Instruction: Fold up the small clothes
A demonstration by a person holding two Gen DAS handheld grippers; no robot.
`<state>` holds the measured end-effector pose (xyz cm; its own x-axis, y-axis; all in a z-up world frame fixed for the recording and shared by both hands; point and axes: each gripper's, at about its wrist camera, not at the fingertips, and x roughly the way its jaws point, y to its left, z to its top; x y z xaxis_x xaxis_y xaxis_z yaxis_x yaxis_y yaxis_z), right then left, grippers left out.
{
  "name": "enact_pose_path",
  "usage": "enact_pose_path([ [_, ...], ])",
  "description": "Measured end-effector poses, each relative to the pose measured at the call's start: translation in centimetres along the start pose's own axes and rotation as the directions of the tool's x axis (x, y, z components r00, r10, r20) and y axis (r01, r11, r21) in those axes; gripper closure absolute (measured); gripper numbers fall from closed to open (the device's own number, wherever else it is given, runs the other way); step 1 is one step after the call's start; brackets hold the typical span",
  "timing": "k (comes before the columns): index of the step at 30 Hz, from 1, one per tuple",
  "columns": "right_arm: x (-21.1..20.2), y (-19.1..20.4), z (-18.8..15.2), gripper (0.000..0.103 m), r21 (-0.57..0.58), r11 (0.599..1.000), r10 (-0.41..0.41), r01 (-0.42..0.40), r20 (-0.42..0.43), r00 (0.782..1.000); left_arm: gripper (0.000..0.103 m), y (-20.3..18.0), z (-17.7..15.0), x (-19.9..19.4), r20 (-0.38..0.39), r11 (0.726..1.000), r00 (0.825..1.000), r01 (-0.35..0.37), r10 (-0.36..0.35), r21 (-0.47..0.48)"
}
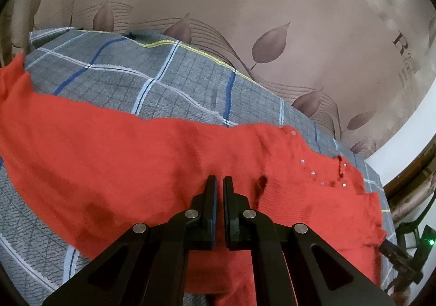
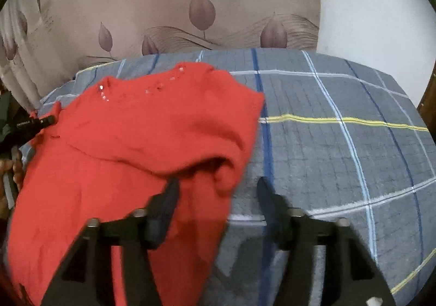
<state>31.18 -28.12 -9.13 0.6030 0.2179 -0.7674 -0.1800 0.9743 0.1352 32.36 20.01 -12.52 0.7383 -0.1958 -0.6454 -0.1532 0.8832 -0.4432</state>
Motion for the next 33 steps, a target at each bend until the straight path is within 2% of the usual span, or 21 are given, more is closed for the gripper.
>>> enact_pose_path([
  [2, -1.4, -1.9, -0.2, 0.047, 0.091, 0.994, 0.062, -0.066, 0.04, 0.997, 0.099, -0.1, 0.0, -0.1, 0.004, 1.0, 1.0, 0.002, -0.002, 0.002],
  [4, -2.4, -3.2, 0.0, 0.047, 0.14, 0.987, 0.069, -0.08, 0.082, 0.994, 0.099, -0.9, -0.2, -0.4, 0.0, 0.999, 1.0, 0.011, -0.011, 0.048],
  [6, -2.4, -3.4, 0.5, 0.048, 0.119, 0.992, 0.041, -0.051, 0.084, 0.996, 0.099, -2.5, -0.5, -0.6, -0.053, 0.989, 0.998, 0.043, -0.036, 0.139],
  [8, -1.6, -2.8, 0.8, 0.051, 0.074, 0.996, 0.046, -0.051, 0.071, 0.996, 0.097, -3.7, -0.9, -0.9, -0.113, 0.977, 0.991, 0.094, -0.074, 0.19],
  [10, -0.5, -1.6, 0.9, 0.055, 0.03, 0.998, 0.047, -0.048, 0.055, 0.997, 0.086, -4.5, -1.2, -0.9, -0.163, 0.969, 0.982, 0.129, -0.096, 0.209],
  [11, 0.0, -0.8, 0.8, 0.06, 0.002, 0.999, 0.033, -0.033, 0.043, 0.999, 0.07, -4.6, -1.2, -0.6, -0.188, 0.97, 0.978, 0.132, -0.094, 0.202],
  [12, 0.8, -0.1, 0.7, 0.065, -0.019, 1.0, 0.024, -0.024, 0.027, 0.999, 0.059, -4.3, -1.0, -0.2, -0.207, 0.975, 0.974, 0.132, -0.094, 0.179],
  [15, 1.2, 1.5, 0.4, 0.067, -0.079, 0.997, -0.01, 0.012, 0.026, 1.0, 0.057, -3.1, -0.5, 0.2, -0.214, 0.984, 0.968, 0.153, -0.131, 0.091],
  [18, 0.9, 1.8, 0.1, 0.067, -0.1, 0.995, -0.011, 0.014, 0.035, 0.999, 0.056, -2.9, -0.5, 0.6, -0.237, 0.985, 0.961, 0.162, -0.144, 0.063],
  [21, 0.8, 0.8, 0.2, 0.066, -0.049, 0.999, 0.013, -0.011, 0.03, 0.999, 0.052, -4.1, -0.5, 1.1, -0.23, 0.981, 0.967, 0.139, -0.105, 0.133],
  [23, 0.8, 0.3, 0.2, 0.066, -0.023, 0.999, 0.024, -0.023, 0.027, 0.999, 0.052, -5.4, -0.8, 1.4, -0.223, 0.969, 0.971, 0.13, -0.082, 0.21],
  [25, 0.9, 0.3, 0.2, 0.066, -0.023, 0.999, 0.027, -0.026, 0.028, 0.999, 0.055, -6.3, -0.9, 2.0, -0.215, 0.957, 0.974, 0.125, -0.068, 0.261],
  [26, 0.9, 0.4, 0.1, 0.066, -0.027, 0.999, 0.023, -0.022, 0.028, 0.999, 0.082, -6.5, -0.9, 2.2, -0.213, 0.956, 0.975, 0.12, -0.063, 0.267],
  [27, 0.9, 0.4, 0.1, 0.066, -0.029, 0.999, 0.021, -0.02, 0.028, 0.999, 0.099, -6.6, -0.9, 2.5, -0.217, 0.958, 0.975, 0.106, -0.047, 0.267],
  [29, 0.9, 0.4, 0.1, 0.066, -0.025, 0.999, 0.024, -0.023, 0.03, 0.999, 0.099, -6.3, -0.5, 2.1, -0.172, 0.965, 0.985, 0.075, -0.031, 0.251],
  [31, 0.8, 0.1, 0.1, 0.066, -0.008, 0.999, 0.038, -0.038, 0.037, 0.999, 0.099, -5.7, 0.2, 0.6, -0.078, 0.974, 0.997, 0.016, 0.001, 0.226],
  [33, 0.7, -0.4, 0.1, 0.066, 0.014, 0.998, 0.055, -0.055, 0.044, 0.998, 0.099, -4.6, 0.8, -0.5, -0.029, 0.985, 1.0, 0.007, -0.002, 0.172],
])
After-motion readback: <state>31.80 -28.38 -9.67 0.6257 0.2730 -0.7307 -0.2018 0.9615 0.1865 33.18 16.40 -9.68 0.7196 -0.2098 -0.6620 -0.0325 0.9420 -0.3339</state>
